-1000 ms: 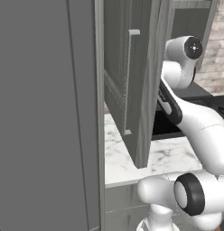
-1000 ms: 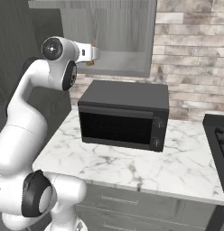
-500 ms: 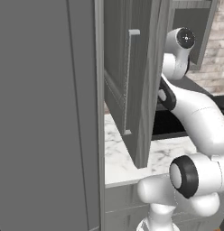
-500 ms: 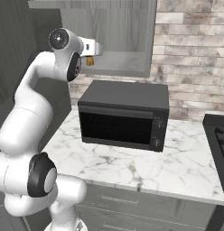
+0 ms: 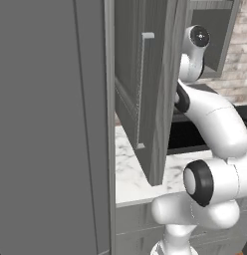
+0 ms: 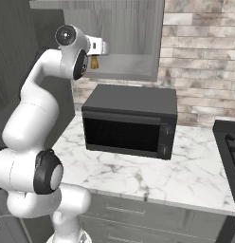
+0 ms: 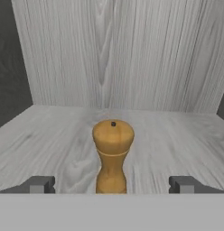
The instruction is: Retrieve the shaker from the cabinet and place it next the steak on a plate on the dining table.
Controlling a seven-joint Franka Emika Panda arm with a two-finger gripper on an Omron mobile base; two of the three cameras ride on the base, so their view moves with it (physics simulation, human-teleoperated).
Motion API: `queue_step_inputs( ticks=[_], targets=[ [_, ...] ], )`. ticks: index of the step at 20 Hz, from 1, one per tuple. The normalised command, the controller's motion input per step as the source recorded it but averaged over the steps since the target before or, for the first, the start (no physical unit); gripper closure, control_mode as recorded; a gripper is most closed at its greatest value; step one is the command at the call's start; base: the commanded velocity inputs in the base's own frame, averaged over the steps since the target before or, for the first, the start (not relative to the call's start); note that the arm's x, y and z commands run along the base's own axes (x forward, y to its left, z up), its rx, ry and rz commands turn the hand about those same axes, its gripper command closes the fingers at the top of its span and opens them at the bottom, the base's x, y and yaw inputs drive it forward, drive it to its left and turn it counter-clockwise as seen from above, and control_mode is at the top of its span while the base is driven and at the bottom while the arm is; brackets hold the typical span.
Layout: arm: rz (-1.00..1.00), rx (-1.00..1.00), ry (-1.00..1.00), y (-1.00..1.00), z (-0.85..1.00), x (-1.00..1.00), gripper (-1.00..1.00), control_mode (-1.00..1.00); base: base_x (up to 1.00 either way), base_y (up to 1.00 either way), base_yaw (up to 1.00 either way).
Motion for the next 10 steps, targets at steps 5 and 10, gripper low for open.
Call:
queue_step_inputs(
  ticks=[5, 10],
  targets=[
    [0.0, 0.0, 0.0, 0.0, 0.0, 0.2, -1.0, -1.0, 0.0, 0.0, 0.0],
    [0.0, 0.0, 0.0, 0.0, -0.03, 0.18, -1.0, -1.0, 0.0, 0.0, 0.0]
  ],
)
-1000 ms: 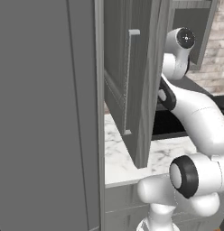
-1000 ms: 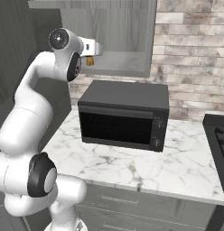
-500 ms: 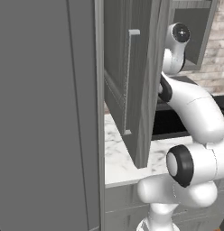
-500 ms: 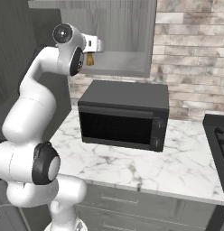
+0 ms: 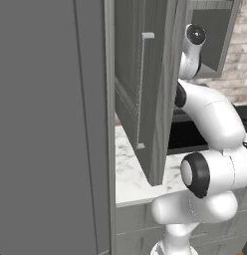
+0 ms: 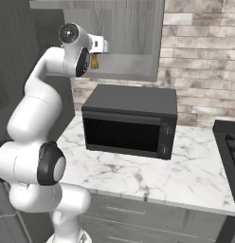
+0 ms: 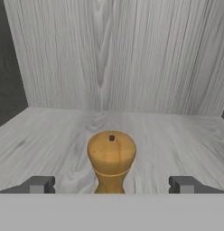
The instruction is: Retrieve the shaker from the cabinet and place it next the steak on a plate on the dining table.
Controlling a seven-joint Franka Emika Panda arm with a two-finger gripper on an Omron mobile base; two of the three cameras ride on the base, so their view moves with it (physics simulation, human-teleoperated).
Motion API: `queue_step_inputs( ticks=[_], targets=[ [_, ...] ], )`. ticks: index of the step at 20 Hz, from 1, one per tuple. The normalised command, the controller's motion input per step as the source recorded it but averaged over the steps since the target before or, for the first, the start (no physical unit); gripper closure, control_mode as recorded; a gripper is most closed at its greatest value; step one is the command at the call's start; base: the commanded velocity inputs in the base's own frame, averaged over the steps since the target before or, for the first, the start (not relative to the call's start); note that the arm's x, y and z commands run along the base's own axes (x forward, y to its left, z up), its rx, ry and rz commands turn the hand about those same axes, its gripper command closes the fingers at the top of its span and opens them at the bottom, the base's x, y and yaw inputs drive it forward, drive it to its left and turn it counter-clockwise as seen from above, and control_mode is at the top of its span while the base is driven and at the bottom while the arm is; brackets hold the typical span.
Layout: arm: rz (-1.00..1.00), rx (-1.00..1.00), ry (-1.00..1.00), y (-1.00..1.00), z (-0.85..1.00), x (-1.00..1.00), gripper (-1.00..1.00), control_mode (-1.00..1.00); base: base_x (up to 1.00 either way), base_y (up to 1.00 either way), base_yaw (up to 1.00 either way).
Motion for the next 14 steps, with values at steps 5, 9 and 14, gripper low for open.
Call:
queue_step_inputs(
  ticks=[5, 9, 14],
  targets=[
    [0.0, 0.0, 0.0, 0.0, -0.01, 0.24, -1.0, -1.0, 0.0, 0.0, 0.0],
    [0.0, 0.0, 0.0, 0.0, -0.04, 0.21, -1.0, -1.0, 0.0, 0.0, 0.0],
    [0.0, 0.0, 0.0, 0.0, -0.09, 0.18, -1.0, -1.0, 0.0, 0.0, 0.0]
  ],
)
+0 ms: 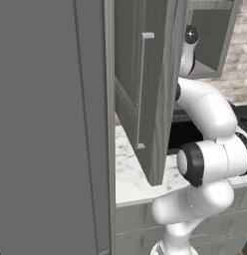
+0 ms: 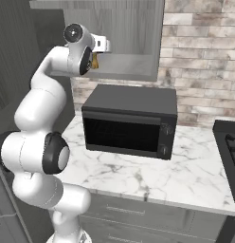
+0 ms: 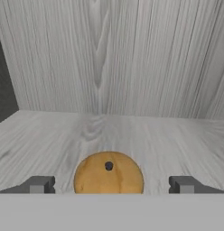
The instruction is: Retrieve the shaker from the cabinet and place it next the steak on a plate on the dining table.
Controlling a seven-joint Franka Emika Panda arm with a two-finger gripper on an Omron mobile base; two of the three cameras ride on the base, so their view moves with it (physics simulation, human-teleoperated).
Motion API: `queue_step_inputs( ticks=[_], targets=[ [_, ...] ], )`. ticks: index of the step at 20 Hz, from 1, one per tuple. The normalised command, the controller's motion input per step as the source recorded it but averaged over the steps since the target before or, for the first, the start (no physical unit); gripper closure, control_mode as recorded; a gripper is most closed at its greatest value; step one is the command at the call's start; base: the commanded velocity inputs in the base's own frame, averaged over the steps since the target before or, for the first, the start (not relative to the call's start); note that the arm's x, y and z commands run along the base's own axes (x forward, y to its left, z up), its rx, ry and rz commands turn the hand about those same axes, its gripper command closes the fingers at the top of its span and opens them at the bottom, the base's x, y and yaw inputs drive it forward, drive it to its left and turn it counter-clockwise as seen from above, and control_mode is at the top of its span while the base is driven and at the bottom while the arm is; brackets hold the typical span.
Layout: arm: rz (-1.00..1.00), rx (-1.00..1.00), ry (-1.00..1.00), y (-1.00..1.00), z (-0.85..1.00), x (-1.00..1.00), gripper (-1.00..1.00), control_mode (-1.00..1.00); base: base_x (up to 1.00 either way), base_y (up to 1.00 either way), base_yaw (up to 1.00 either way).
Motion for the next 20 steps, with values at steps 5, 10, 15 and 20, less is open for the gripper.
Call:
queue_step_inputs(
  ticks=[5, 10, 15, 20],
  targets=[
    [0.0, 0.0, 0.0, 0.0, -0.21, 0.06, 1.0, -1.0, 0.0, 0.0, 0.0],
    [0.0, 0.0, 0.0, 0.0, -0.12, -0.14, 1.0, -1.0, 0.0, 0.0, 0.0],
    [0.0, 0.0, -0.03, 0.07, 0.01, -0.86, 1.0, -1.0, 0.0, 0.0, 0.0],
    [0.0, 0.0, -0.07, 0.0, 0.13, -1.0, 1.0, -1.0, 0.0, 0.0, 0.0]
  ],
)
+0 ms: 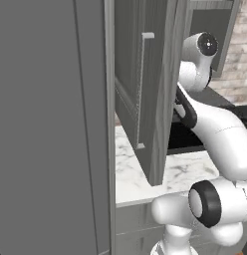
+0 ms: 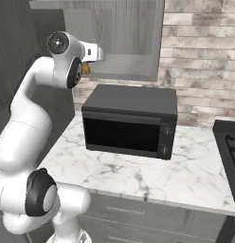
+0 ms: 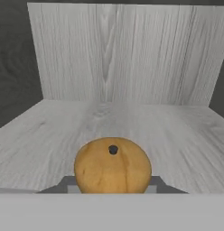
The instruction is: Retrieve the shaker from the cabinet and place it next the steak on a plate on the dining table.
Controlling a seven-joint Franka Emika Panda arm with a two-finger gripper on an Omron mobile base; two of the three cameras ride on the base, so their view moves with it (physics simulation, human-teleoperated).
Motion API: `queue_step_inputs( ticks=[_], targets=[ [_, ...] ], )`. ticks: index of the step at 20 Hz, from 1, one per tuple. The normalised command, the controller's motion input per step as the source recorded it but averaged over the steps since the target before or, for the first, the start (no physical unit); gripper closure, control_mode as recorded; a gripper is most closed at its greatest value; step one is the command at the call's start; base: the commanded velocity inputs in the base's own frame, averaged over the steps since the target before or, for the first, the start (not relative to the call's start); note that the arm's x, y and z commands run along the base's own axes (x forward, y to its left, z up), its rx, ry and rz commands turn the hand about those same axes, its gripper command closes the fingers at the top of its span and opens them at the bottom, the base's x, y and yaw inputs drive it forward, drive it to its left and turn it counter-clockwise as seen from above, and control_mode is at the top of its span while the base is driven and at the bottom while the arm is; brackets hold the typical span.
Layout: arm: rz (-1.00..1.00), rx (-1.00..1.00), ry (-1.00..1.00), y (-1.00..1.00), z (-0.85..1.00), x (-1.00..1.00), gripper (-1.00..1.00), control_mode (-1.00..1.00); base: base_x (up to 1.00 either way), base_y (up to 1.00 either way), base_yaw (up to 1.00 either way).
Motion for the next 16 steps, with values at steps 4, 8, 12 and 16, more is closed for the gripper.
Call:
queue_step_inputs(
  ticks=[4, 8, 12, 16],
  targets=[
    [0.0, 0.02, -0.04, 0.0, 0.09, -1.0, 1.0, -1.0, 0.0, 0.0, 0.0],
    [0.0, 0.01, -0.18, 0.0, 0.17, -1.0, 1.0, -1.0, 0.0, 0.0, 0.0],
    [0.0, 0.04, -0.12, 0.0, 0.26, -1.0, 1.0, -1.0, 0.0, 0.0, 0.0],
    [0.0, 0.05, -0.03, -0.02, 0.46, -1.0, 1.0, -1.0, 0.0, 0.0, 0.0]
  ],
)
